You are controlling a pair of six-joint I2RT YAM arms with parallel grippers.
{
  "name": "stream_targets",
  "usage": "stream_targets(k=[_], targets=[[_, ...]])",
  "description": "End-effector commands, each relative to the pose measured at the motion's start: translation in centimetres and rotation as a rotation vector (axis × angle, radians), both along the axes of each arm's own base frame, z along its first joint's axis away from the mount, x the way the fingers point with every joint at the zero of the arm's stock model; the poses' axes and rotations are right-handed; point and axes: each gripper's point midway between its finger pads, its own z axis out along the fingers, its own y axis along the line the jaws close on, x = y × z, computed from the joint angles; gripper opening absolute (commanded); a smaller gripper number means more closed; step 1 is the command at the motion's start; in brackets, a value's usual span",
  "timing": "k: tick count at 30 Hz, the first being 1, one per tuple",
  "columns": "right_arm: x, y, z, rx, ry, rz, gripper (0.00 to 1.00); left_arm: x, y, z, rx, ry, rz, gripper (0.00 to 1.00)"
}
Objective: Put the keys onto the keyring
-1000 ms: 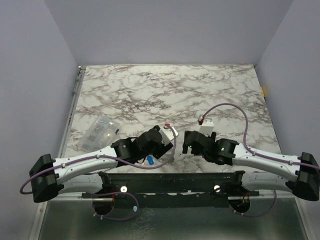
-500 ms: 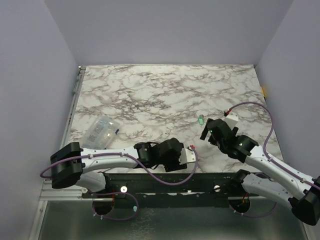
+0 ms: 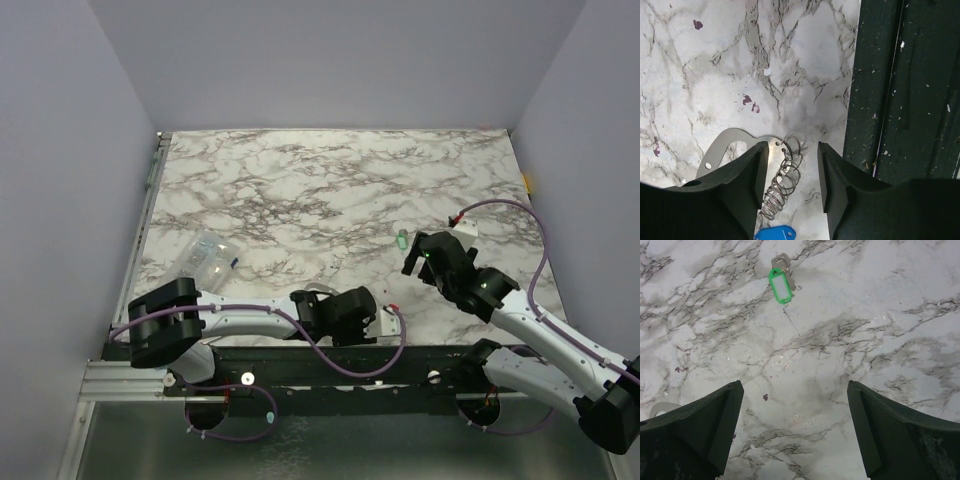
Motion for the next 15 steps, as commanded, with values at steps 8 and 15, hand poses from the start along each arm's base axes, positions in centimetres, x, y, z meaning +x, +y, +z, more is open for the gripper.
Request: stream_targets(k=[8, 15], targets=[[0.5, 0.5, 0.3, 0.009, -0.012, 0.032, 0.96, 1.2, 0.1, -1.7, 0.063, -0.057, 0.027, 0.46], [0.6, 0.7, 0.2, 0.005, -0.012, 0.048, 0.96, 1.6, 0.5, -2.9, 0.104, -0.074, 0.030, 0.33]])
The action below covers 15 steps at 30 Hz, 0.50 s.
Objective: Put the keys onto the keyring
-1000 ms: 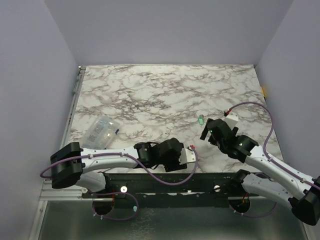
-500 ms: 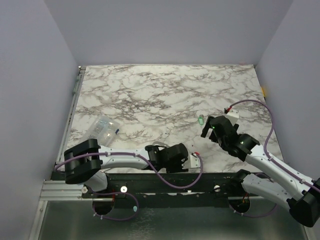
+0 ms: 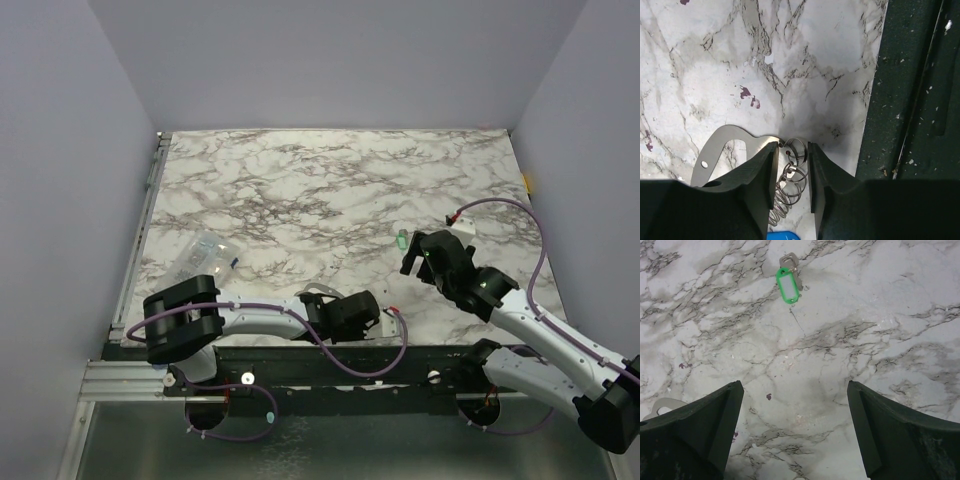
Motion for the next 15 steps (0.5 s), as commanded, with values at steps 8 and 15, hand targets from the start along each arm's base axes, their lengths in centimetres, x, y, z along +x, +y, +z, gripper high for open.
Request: stream_targets(k=[8, 15], targets=[[0.42, 0.23, -0.14, 0.001, 0.000, 0.018, 0.96, 0.50, 0.15, -0.96, 0.038, -0.035, -0.009, 0.31], [0.51, 0.31, -0.17, 0.001, 0.002, 0.022, 0.96, 0.58, 0.21, -0.97, 0.041, -0.039, -0.004, 0.09]])
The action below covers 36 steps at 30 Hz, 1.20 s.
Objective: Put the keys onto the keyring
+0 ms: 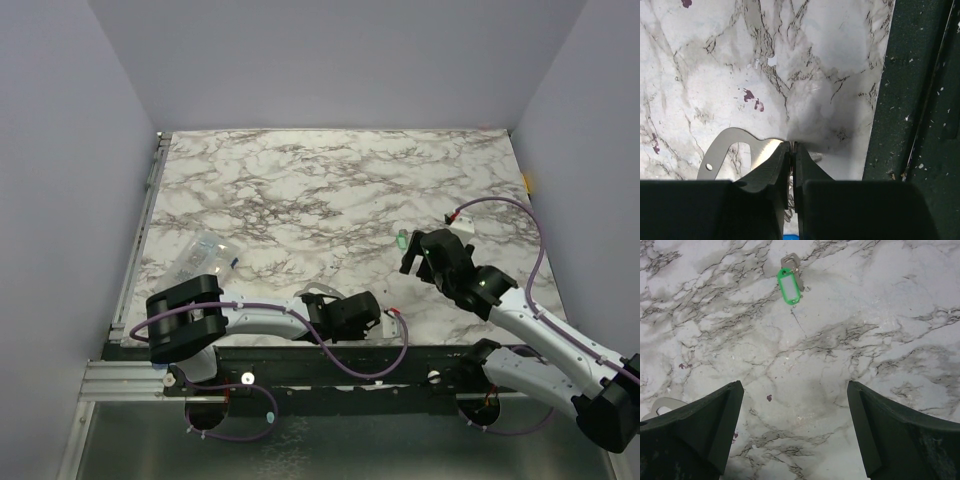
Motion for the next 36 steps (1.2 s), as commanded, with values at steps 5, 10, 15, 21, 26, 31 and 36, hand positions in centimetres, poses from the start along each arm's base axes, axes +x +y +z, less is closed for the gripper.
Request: stream_targets(k=[5, 10, 15, 21, 26, 31, 36], targets=[[0.3, 0.3, 0.0, 0.008, -0.003, 0.016, 0.96, 0.4, -0.5, 0.7, -0.015, -0.015, 0.021, 0.00], [0.3, 0.6, 0.1, 0.016, -0.007, 0.027, 0.95, 0.6, -1.3, 2.3, -0.084, 0.017, 0.056, 0.00], [0.4, 1.2, 0.7, 0.041, -0.027, 0.058, 0.95, 1.1, -1.9, 4.5, -0.171, 0.054, 0.095, 0.00], [0.4, 2.3, 1.6, 0.087, -0.061, 0.119, 0.95, 1.4, -2.1, 7.5, -0.297, 0.106, 0.101, 0.00], [0.4, 3.1, 2.4, 0.111, -0.077, 0.164, 0.95, 1.7, -2.2, 10.4, -0.417, 0.144, 0.098, 0.00], [0.0, 4.7, 3.9, 0.169, -0.125, 0.267, 0.95, 2.4, -1.9, 14.4, -0.576, 0.177, 0.099, 0.00], [-1.1, 7.1, 7.3, 0.264, -0.260, 0.453, 0.95, 2.8, -1.1, 18.2, -0.718, 0.187, 0.072, 0.00]])
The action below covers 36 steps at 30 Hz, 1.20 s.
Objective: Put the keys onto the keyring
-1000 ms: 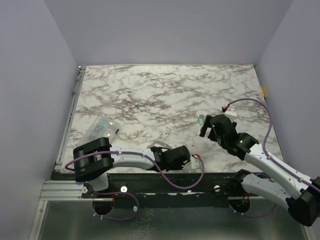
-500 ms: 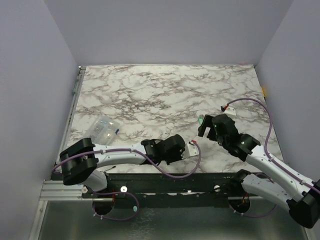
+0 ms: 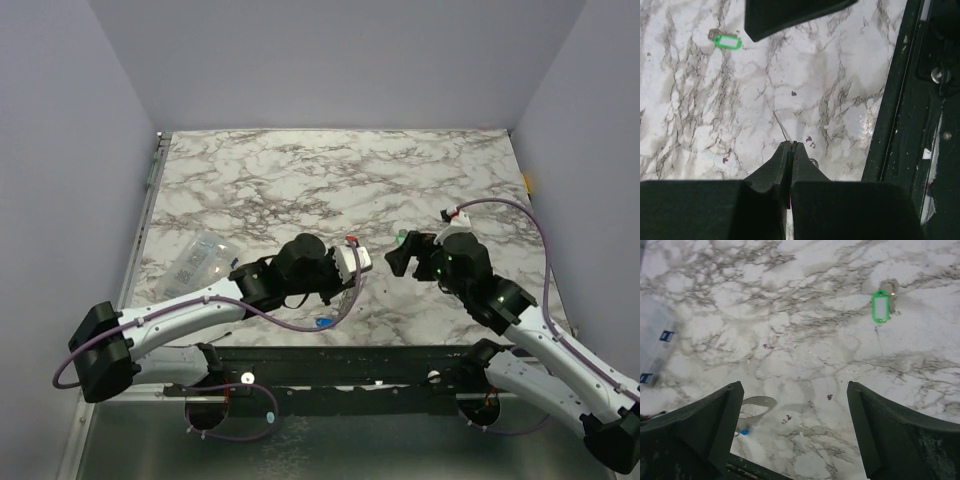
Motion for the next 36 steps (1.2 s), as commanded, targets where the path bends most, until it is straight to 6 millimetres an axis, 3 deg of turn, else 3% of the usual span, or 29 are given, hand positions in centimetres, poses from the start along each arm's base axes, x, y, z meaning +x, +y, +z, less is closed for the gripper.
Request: stream_targets(k=[1, 10, 13, 18, 22, 36], targets=[[-1.0, 2.8, 3.8, 0.108, -0.159, 0.208, 0.95, -0.8, -0.2, 4.3, -0.187, 0.012, -0.069, 0.00], [-6.2, 6.7, 12.2, 0.277, -0.589, 0.633, 0.99, -2.1, 1.5, 10.0, -0.384, -0.051, -0.145, 0.00], [-7.4, 7.6, 13.3, 0.289, -0.692, 0.736, 0.99, -3.0, 2.1, 11.6, -0.452, -0.063, -0.186, 0.00], [-9.6, 9.9, 13.8, 0.285, -0.766, 0.990, 0.99, -4.6, 3.0, 12.9, -0.508, -0.066, -0.258, 0.00], [-10.1, 11.3, 14.0, 0.268, -0.746, 1.132, 0.98, -5.7, 3.3, 13.7, -0.531, -0.061, -0.318, 0.00], [-11.7, 13.3, 12.8, 0.357, -0.589, 1.374, 0.78, -6.2, 3.6, 16.4, -0.668, -0.016, -0.337, 0.00]])
